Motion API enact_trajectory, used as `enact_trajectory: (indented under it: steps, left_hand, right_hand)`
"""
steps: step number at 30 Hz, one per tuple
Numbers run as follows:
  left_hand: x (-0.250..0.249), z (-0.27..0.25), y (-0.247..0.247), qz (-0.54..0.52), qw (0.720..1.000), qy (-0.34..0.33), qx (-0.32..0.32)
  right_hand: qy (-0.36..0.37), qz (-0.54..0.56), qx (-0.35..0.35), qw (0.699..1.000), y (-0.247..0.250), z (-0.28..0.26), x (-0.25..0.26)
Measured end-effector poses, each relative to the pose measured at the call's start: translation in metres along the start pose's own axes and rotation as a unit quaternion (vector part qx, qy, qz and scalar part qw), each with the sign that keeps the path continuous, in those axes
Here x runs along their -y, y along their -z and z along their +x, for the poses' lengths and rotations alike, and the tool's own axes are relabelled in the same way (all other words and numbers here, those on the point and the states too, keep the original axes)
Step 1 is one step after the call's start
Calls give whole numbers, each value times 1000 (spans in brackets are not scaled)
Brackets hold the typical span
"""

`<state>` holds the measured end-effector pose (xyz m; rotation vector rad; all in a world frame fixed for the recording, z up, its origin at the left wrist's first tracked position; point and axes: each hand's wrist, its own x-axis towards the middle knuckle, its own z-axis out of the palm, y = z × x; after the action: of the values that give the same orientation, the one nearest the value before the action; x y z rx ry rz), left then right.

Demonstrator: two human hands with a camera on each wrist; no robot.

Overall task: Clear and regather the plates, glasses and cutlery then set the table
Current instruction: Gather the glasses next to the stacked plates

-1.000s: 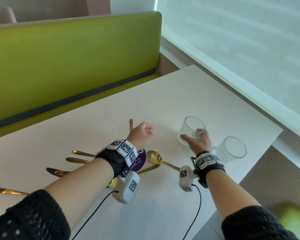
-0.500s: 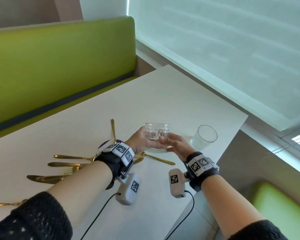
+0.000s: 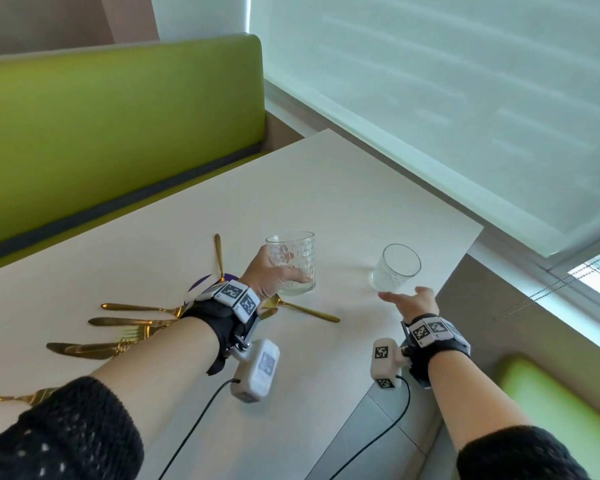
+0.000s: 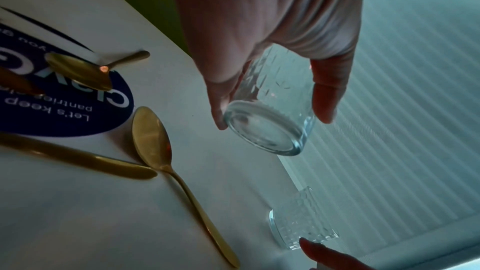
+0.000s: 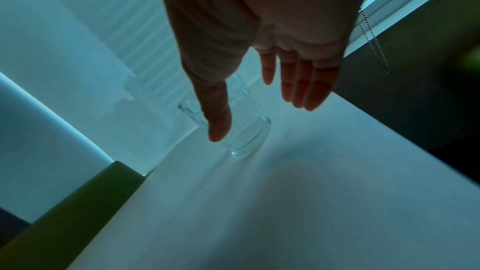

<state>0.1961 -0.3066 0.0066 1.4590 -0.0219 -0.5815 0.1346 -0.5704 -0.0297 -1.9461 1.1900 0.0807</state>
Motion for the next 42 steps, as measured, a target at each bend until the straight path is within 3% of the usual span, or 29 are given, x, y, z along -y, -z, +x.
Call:
enact_trajectory:
  steps: [14,22,25,31,42]
  left_hand:
    - [26,3,38,-28,998,11,-50]
    - [38,-39,70,-30,997,13,-68]
    - [37,-72,80,-29,998,-6,-57]
    - [47,-168,108,8,997,-60,-55]
    - [120,-359,199,24,974,-20,-226]
  right_hand:
    - [36,68,-95,993,-33,30,12]
    - [39,73,-98,992,-49,-8,3]
    - [62,73,-79,992,-55,-47,-1]
    - [183,79,-10,980,-74,-163,-5]
    - [260,11,194,946,-164,-398,-63]
